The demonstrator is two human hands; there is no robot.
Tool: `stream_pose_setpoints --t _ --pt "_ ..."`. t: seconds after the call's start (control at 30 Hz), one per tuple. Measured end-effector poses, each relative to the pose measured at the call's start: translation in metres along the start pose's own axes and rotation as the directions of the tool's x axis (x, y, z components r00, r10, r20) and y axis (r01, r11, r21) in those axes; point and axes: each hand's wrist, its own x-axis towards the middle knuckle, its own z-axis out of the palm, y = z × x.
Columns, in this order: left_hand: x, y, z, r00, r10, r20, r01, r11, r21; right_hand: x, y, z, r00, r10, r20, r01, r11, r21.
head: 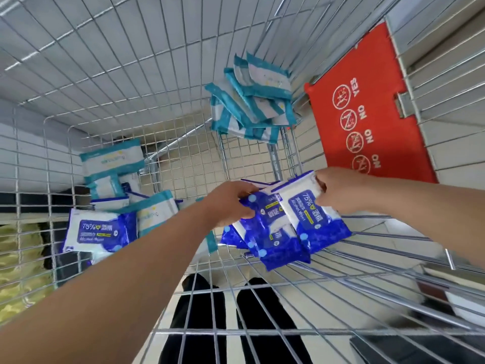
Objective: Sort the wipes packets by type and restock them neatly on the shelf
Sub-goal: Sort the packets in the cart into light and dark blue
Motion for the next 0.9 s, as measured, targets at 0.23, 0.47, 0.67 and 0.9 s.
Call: stream_pose_setpoints --t 0.23,0.47,0.67,0.9 --pt "0.008 -0.004 0.016 1.000 -0.026 -0.001 0.025 0.989 -0.143 0.000 -0.002 0.009 0.991 -0.129 0.026 0.128 0.991 0.035" --pt "0.008 0.001 0.001 0.998 0.038 -0.053 -0.042 0.997 -0.070 0.000 -0.010 -0.003 0.974 -0.221 -0.051 0.192 0.922 -0.335" --pt "-0.014 -0.009 -0.028 0.971 0.118 -0.207 -0.092 0.987 0.131 -0.002 -0.039 -0.022 0.961 -0.257 -0.106 0.205 0.911 -0.358" --pt "-0.072 -0.073 -0.109 0.929 0.109 -0.353 0.031 0.929 0.369 0.009 -0.128 0.001 0.898 -0.391 -0.202 0.338 0.906 -0.254"
